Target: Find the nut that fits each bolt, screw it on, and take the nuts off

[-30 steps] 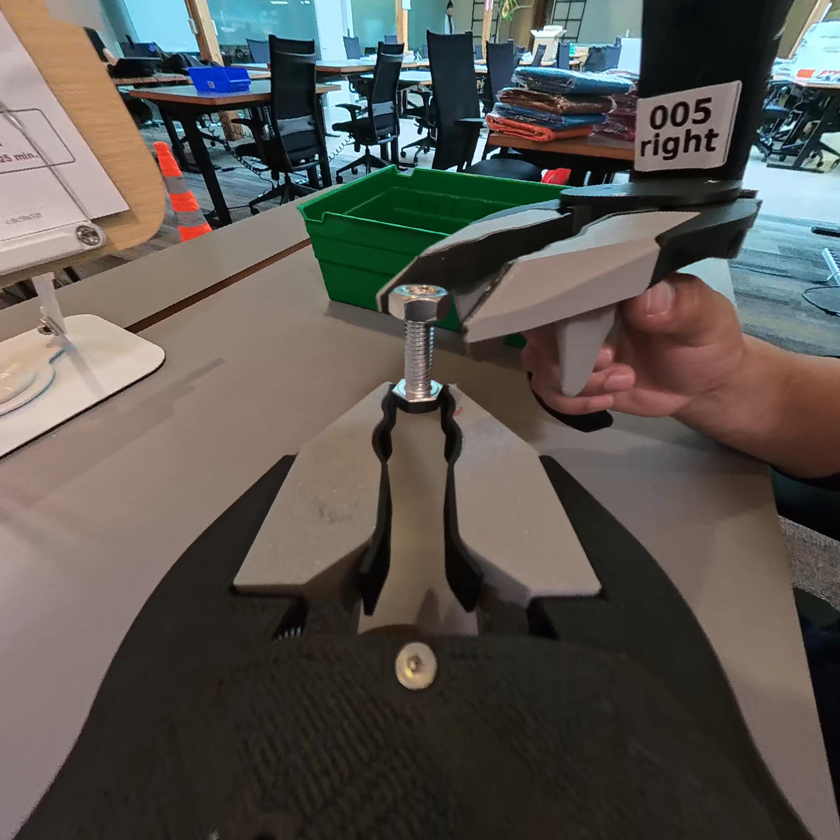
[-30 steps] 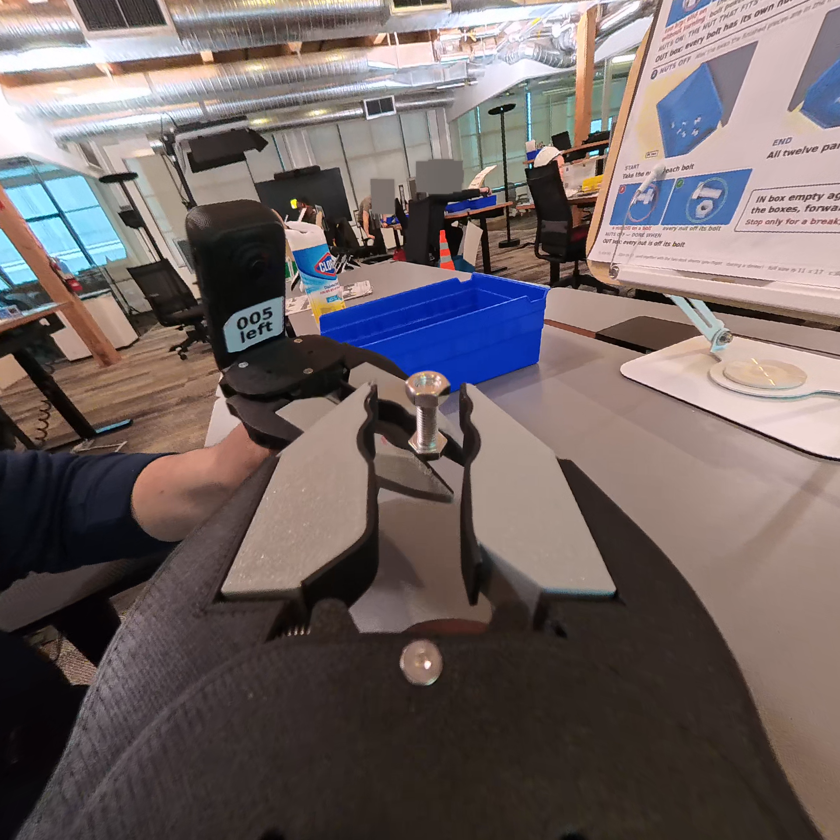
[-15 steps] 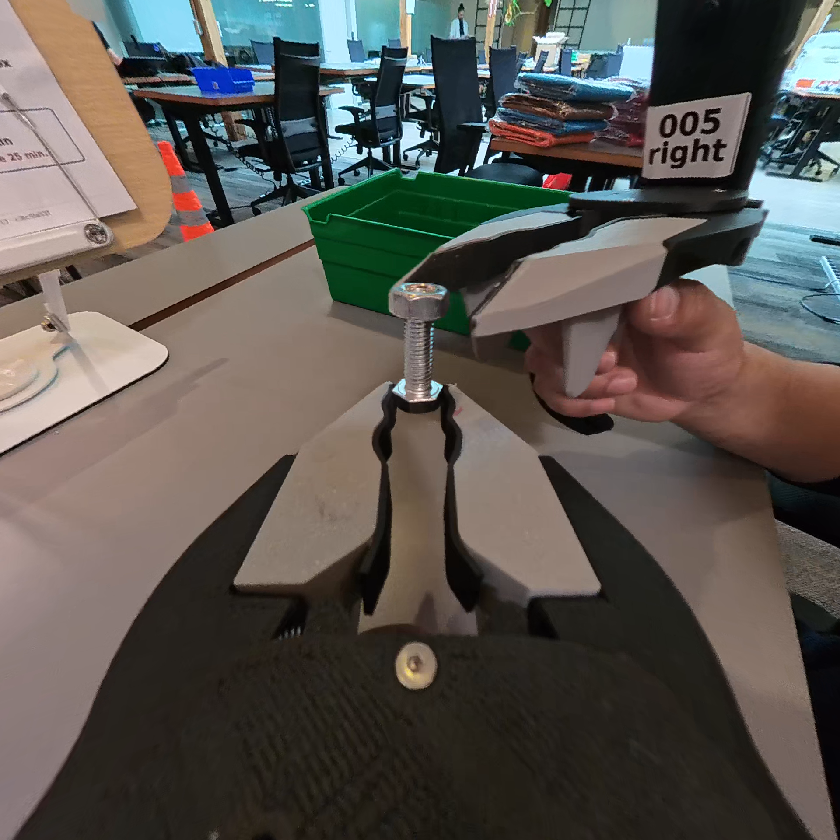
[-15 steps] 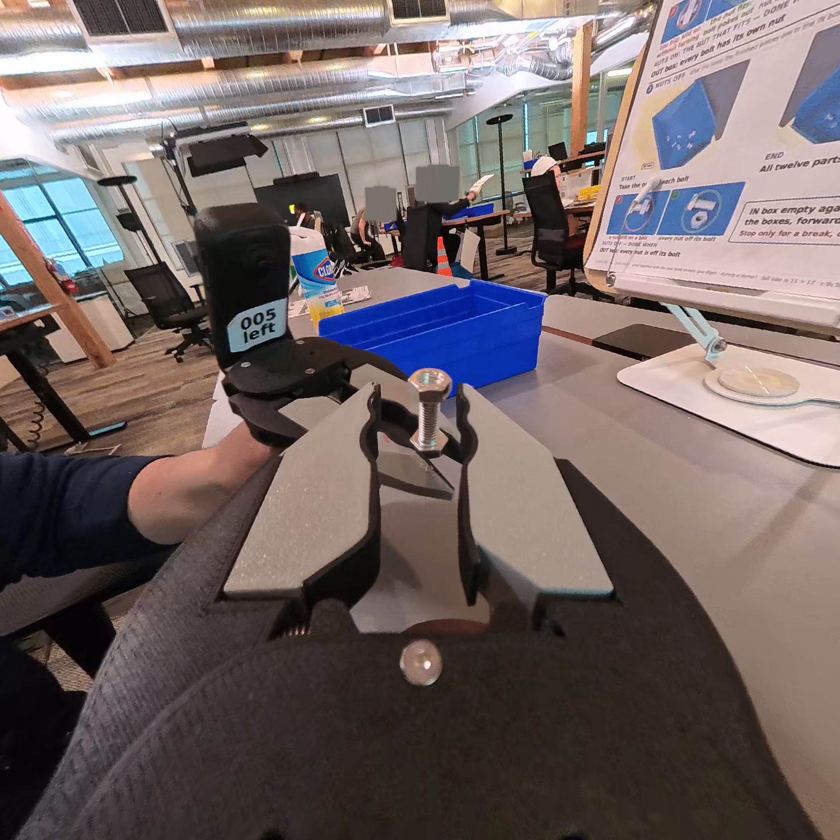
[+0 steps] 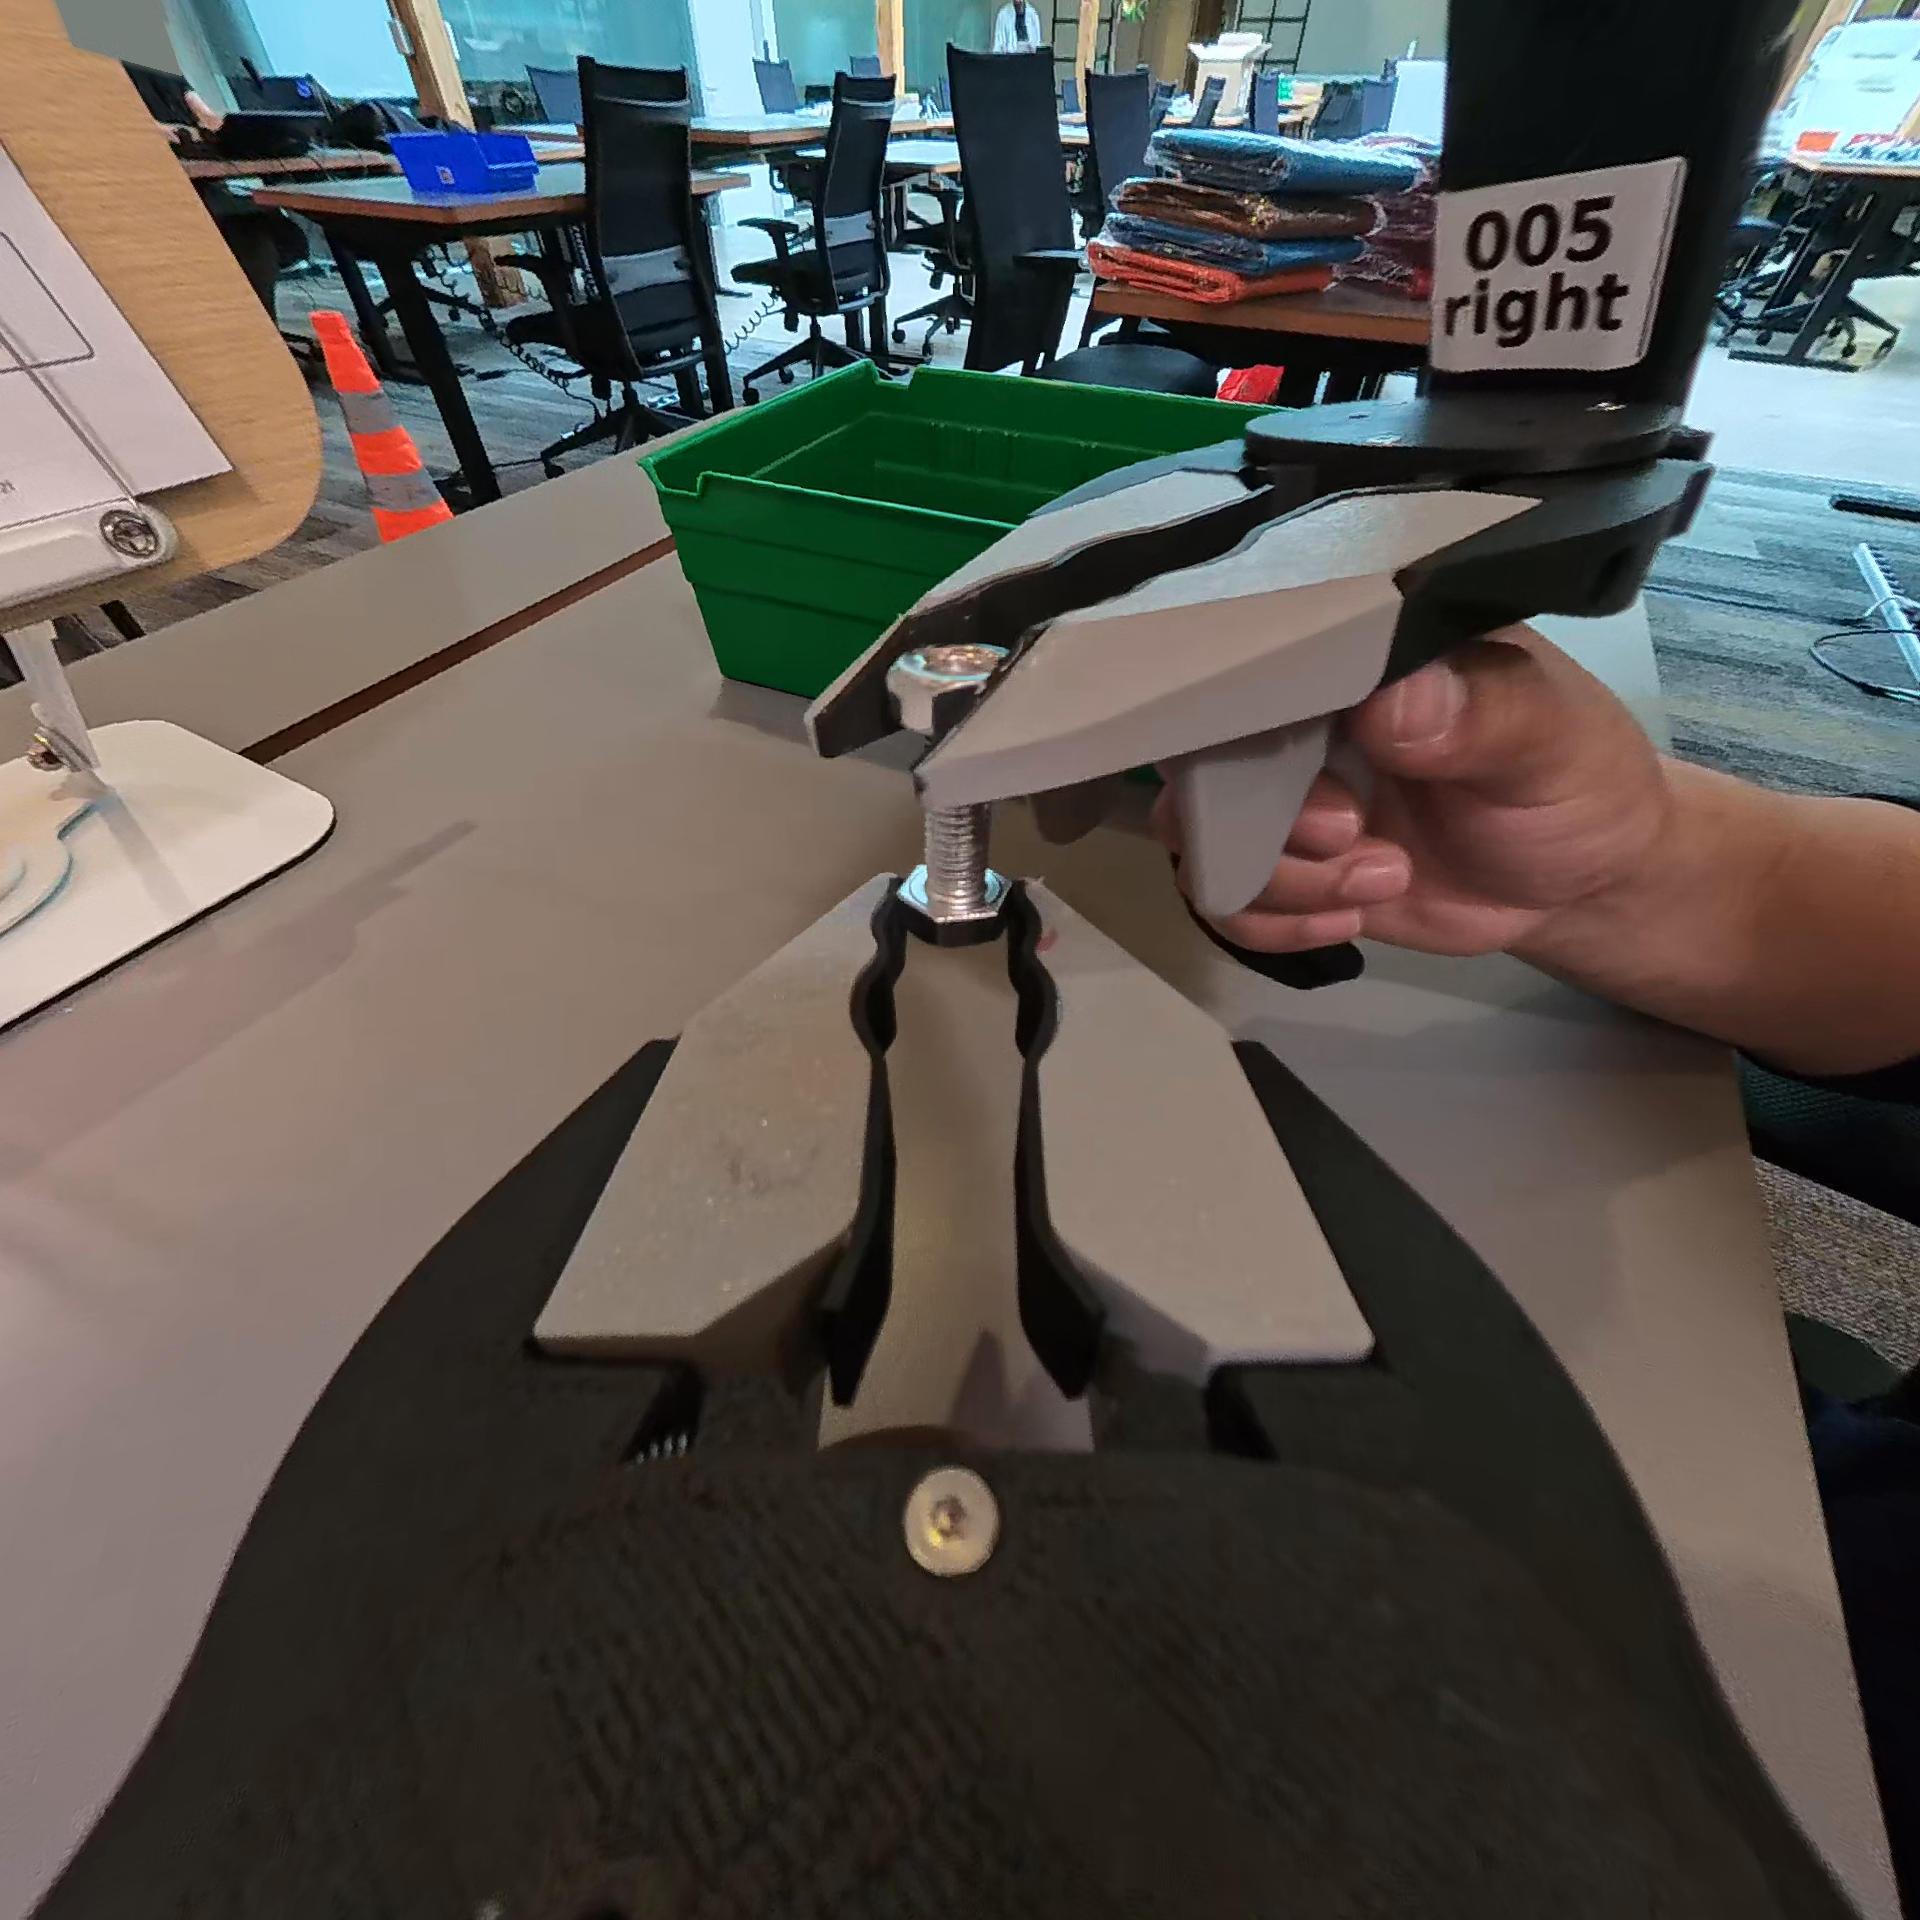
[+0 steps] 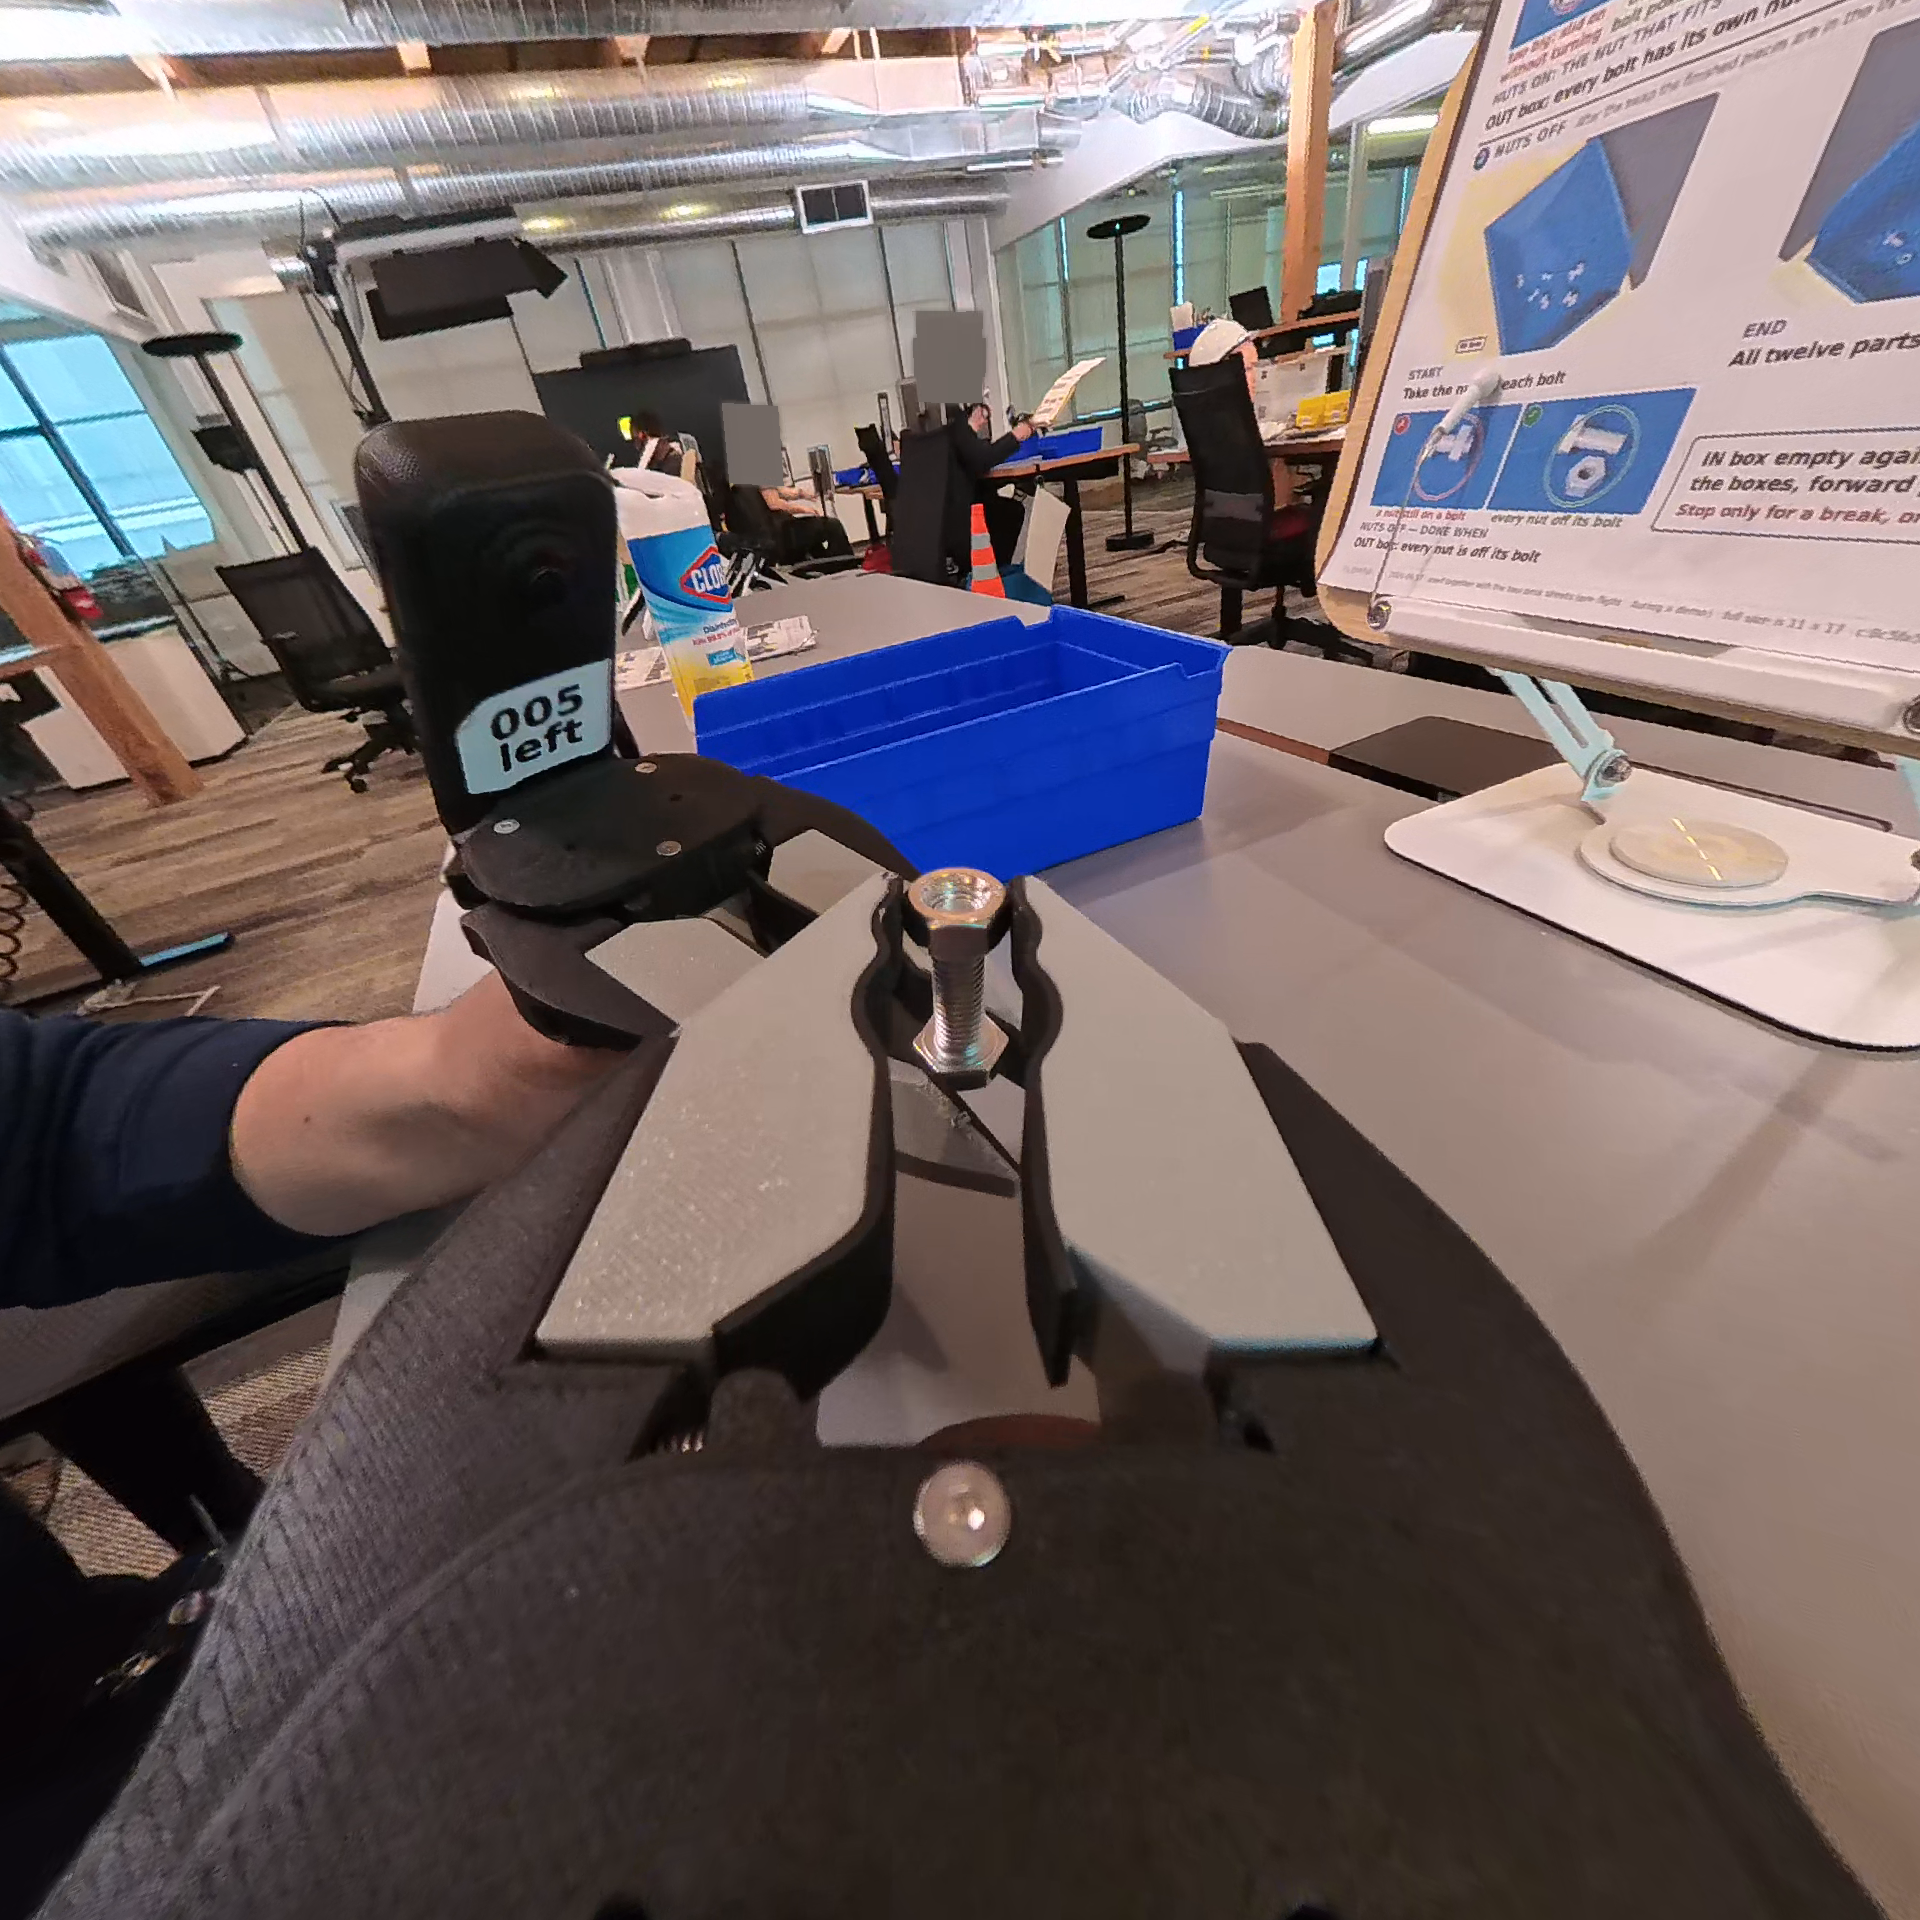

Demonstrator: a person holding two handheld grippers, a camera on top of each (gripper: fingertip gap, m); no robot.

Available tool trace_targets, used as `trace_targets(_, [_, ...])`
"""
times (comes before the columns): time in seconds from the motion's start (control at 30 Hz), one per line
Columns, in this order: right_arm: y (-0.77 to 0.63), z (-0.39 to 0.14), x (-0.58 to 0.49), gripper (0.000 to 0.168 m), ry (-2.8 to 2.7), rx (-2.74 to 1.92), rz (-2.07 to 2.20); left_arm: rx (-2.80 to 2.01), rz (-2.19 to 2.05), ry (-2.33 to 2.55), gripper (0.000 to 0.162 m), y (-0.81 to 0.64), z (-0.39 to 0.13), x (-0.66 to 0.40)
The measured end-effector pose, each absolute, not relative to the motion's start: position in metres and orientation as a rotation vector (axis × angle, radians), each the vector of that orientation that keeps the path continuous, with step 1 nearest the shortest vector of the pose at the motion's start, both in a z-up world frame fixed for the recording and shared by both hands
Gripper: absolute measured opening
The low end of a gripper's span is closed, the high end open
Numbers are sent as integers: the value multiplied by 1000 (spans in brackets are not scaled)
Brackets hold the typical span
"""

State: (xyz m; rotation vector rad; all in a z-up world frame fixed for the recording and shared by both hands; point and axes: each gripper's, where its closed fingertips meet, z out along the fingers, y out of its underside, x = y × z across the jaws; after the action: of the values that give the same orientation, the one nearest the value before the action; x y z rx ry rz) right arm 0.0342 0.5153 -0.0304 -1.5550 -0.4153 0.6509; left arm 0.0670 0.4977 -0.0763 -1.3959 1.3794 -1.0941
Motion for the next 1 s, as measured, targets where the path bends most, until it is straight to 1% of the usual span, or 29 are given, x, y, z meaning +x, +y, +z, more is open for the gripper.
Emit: trace_targets(1.0, [517,-33,35,17,-391,-1575,683,-1392,-1123,1363,18,499,-78,68])
